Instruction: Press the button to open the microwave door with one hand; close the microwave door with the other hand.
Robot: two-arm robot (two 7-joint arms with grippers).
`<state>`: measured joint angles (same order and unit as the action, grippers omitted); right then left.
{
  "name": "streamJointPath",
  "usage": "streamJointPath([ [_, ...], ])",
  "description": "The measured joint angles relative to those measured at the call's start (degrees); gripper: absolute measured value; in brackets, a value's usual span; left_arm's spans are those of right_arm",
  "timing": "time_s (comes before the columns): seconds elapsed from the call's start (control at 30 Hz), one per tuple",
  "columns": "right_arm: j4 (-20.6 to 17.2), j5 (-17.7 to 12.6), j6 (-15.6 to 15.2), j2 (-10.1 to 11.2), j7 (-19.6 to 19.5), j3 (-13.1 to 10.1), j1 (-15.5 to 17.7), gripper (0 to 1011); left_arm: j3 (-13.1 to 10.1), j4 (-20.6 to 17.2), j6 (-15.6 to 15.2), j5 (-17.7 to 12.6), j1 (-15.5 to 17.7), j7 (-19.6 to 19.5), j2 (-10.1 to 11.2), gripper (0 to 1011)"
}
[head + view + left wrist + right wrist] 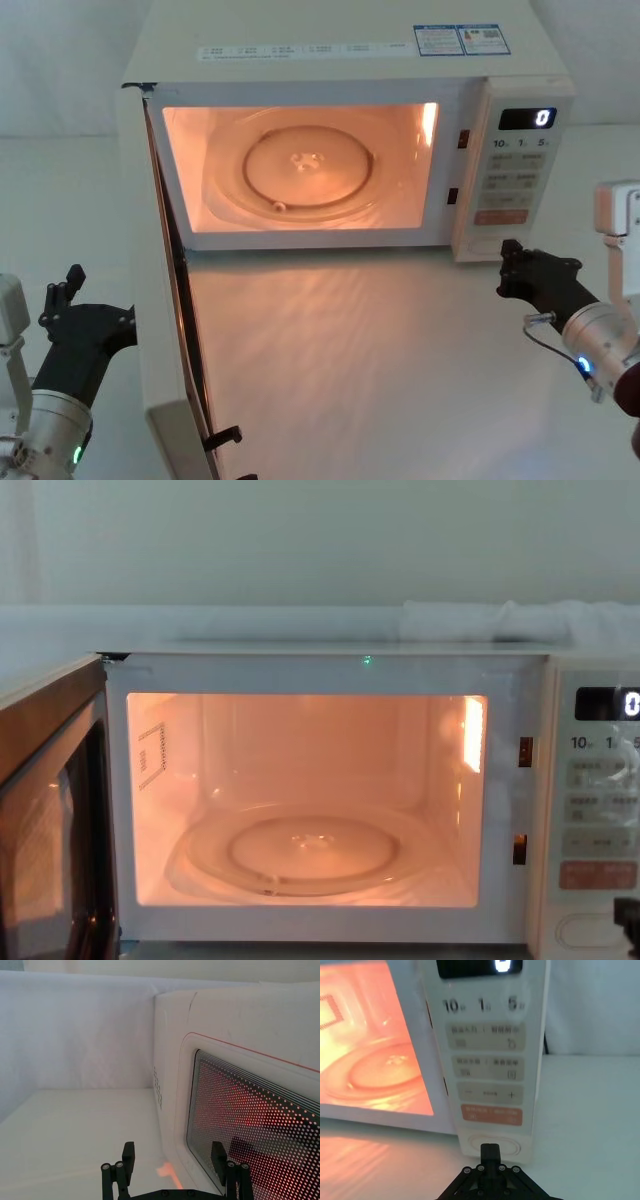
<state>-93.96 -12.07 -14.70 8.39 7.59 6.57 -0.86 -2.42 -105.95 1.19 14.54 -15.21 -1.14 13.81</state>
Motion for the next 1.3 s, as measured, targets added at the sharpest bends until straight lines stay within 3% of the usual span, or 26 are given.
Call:
streamJointPath([
  [0.23,-5.9,0.0,0.2,0.8,-0.8,-1.2,3.1,0,0.0,0.0,0.0,0.0,0.0,0.0,0.0,1001],
  [0.5,-10.3,0.0,3.9,1.1,-1.9,-3.7,7.2,0,0.0,0.0,0.0,0.0,0.0,0.0,0.0,1001],
  [1.03,-11.4,0.3,13.2,0.4,-1.4,-6.1,11.1,0,0.0,0.0,0.0,0.0,0.0,0.0,0.0,1001],
  [1.3,-10.9,-0.3,14.4,0.8,0.4,-5.8,11.2,0,0.0,0.0,0.0,0.0,0.0,0.0,0.0,1001],
])
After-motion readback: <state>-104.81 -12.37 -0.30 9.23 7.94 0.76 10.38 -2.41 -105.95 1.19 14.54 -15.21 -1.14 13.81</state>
